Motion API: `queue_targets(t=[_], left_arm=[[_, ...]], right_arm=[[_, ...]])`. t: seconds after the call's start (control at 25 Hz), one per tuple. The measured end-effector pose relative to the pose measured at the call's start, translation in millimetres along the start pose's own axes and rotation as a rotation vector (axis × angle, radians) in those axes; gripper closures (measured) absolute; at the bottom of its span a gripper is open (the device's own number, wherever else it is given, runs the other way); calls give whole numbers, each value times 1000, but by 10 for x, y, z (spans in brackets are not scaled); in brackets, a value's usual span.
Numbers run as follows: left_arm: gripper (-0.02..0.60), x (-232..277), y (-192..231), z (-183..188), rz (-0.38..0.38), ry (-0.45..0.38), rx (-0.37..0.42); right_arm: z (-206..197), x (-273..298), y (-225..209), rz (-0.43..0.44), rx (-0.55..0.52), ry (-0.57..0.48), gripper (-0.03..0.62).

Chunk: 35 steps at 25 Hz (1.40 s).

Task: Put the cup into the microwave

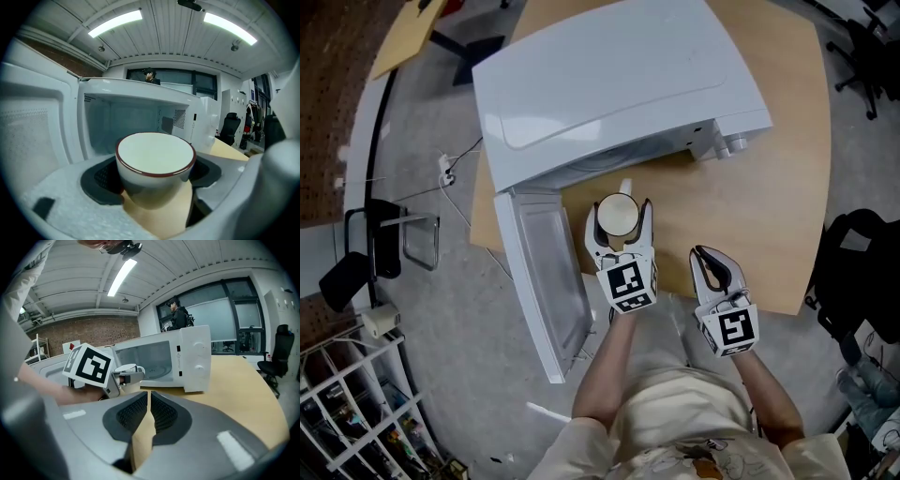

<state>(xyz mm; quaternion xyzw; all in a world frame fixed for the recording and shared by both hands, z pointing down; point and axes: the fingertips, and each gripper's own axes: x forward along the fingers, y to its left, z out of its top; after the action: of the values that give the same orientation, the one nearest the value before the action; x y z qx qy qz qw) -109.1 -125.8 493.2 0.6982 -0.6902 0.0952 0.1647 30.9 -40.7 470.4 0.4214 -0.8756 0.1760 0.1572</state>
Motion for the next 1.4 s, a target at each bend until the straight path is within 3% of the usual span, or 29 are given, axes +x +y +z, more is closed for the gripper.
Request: queue_targets(t=[0.48,1.16,1.4], left_arm=[[176,726,216,545,34,-61,8],[175,1407,443,482,34,-19,12],[172,1500,420,520,-16,-26,22]], right_arm=[[-26,-167,-233,-68,29,4,563],[70,116,-258,-85,57,1,563],[51,124,-265,-87,60,6,563]])
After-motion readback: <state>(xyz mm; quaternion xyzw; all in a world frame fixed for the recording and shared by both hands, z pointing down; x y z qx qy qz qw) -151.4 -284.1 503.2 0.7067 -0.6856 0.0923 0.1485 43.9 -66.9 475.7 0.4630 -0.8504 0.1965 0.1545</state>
